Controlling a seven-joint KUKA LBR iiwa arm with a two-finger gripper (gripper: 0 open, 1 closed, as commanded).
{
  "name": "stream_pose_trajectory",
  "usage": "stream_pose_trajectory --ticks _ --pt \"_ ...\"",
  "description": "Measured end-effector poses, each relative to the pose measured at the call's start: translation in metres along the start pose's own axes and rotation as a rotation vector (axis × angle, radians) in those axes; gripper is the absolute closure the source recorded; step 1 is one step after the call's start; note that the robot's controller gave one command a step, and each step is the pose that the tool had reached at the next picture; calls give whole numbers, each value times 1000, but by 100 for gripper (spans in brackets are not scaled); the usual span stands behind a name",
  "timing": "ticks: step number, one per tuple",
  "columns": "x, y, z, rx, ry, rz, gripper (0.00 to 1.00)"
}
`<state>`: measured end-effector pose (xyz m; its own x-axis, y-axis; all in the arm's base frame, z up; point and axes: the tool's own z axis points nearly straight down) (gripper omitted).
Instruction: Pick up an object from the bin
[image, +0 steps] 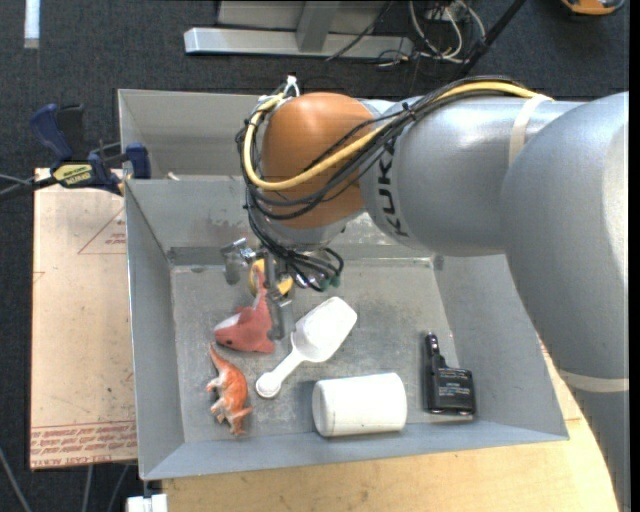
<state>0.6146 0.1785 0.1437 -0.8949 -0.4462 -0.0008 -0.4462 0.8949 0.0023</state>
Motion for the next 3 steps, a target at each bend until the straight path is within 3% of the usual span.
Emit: stream_pose_trajectory --ticks 1,2,3 --pt "25 -12 46 0 -11 10 100" --pt "25 -12 46 0 -11 11 100" --pt "30 -15 -5 -2 -6 15 100"
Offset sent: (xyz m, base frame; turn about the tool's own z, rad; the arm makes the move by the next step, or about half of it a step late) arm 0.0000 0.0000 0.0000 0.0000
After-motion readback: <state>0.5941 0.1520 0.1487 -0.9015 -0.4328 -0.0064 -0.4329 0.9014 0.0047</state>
